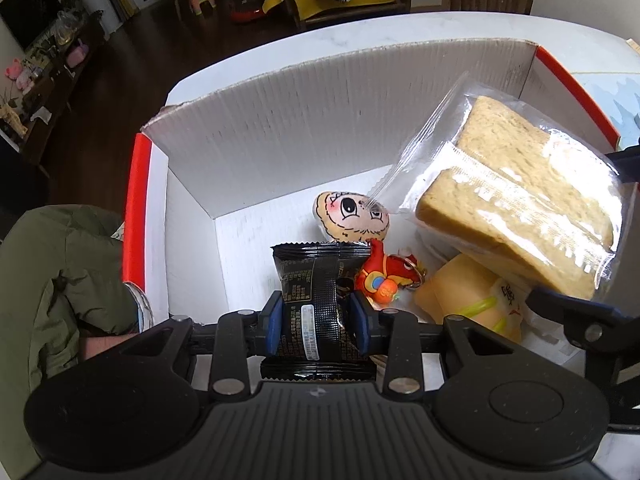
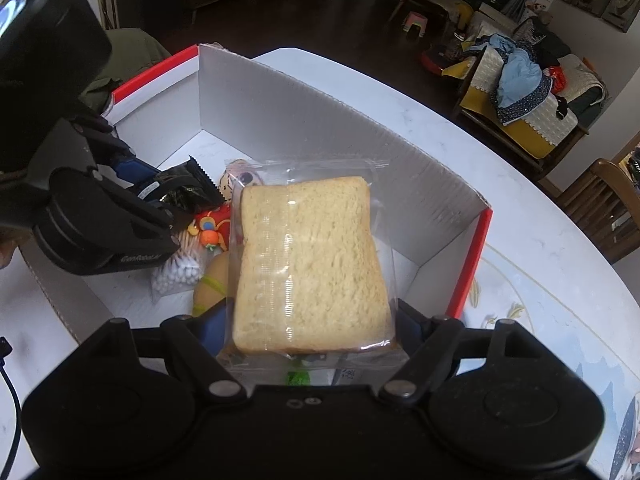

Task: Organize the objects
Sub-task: 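Lower both items into the box and open both tools to release them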

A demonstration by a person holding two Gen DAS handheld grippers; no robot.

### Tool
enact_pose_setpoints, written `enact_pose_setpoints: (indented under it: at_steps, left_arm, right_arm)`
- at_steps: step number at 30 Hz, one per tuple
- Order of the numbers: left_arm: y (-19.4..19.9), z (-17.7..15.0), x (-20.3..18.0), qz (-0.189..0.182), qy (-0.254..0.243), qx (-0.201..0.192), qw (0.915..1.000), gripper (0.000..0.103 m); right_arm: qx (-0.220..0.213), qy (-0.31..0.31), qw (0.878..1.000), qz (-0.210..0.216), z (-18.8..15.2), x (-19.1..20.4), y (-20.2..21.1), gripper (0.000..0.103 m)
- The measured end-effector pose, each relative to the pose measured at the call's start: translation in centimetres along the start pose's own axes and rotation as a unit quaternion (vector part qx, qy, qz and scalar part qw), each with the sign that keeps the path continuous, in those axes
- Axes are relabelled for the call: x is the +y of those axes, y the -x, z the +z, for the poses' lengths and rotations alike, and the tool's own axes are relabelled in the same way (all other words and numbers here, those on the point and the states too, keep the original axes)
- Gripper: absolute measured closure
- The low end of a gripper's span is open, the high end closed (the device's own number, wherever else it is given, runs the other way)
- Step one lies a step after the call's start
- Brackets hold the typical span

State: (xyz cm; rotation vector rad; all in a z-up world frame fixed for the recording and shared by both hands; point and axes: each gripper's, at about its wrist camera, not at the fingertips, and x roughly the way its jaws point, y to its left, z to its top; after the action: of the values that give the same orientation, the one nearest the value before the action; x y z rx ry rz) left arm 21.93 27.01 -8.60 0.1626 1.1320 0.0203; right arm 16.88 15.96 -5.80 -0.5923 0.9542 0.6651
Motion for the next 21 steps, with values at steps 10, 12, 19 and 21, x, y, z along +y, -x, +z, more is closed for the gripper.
enact_pose_setpoints:
  at_steps: [10, 12, 19, 21]
  left_arm:
    - [1.3, 0.0, -0.4, -0.004, 0.004, -0.015, 0.9999, 0.052]
    - [1.9, 0.0, -0.6, -0.009, 0.005, -0.023, 0.9997, 0.042]
    - [4.0, -0.9, -1.4, -0.019, 0.016, -0.045, 0.9987, 0.04]
    - [4.8, -1.1, -1.7, -0.023, 0.02, -0.054, 0.9981, 0.04]
  right_arm:
    - [-0.034, -0.019, 0.999, 0.034, -0.5, -1.1, 1.8, 0.014]
    - [-0.038, -0.024, 0.998, 0.037, -0.7, -1.3, 2.3, 0.014]
    - [-0.063, -0.037, 0.995, 0.066, -1.7, -2.6, 4.8, 0.013]
    - [-0.071, -0.042, 0.994, 0.076, -2.1, -3.0, 5.5, 0.011]
